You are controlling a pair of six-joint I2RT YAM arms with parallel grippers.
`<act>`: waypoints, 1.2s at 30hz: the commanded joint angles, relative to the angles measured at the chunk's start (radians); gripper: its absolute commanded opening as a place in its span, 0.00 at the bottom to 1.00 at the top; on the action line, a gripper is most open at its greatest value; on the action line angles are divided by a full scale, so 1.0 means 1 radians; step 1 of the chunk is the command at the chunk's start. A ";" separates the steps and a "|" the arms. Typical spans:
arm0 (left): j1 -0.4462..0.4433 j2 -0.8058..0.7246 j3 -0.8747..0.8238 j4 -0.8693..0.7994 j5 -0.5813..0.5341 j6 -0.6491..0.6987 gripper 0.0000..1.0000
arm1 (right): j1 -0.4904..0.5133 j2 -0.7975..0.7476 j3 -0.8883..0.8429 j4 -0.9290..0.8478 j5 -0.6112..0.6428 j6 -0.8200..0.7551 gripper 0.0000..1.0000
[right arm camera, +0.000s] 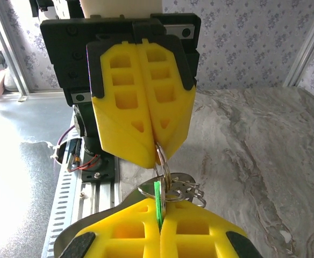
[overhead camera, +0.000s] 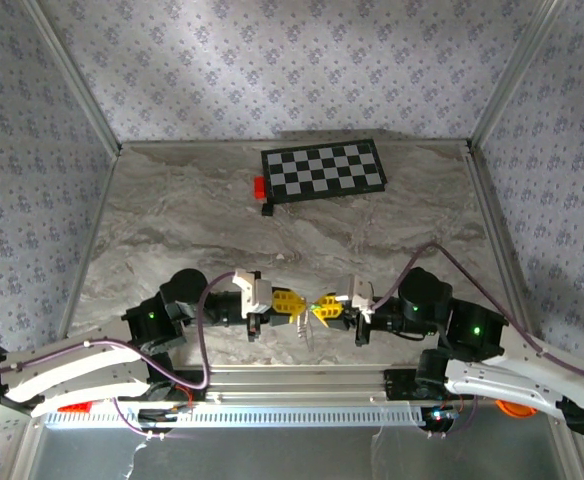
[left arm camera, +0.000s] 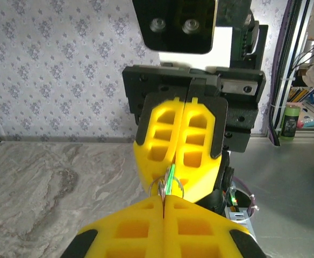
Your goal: Put the keys on the keyring
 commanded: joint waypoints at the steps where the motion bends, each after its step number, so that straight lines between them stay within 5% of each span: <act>1: -0.004 0.000 0.039 -0.002 -0.005 0.024 0.00 | -0.006 -0.023 0.045 -0.030 0.045 -0.024 0.00; 17: -0.002 0.019 0.061 -0.104 -0.022 0.043 0.00 | -0.013 -0.011 0.096 -0.088 0.078 -0.061 0.00; 36: -0.003 0.017 0.042 -0.021 0.060 -0.004 0.00 | -0.001 0.016 0.108 -0.127 0.044 -0.075 0.00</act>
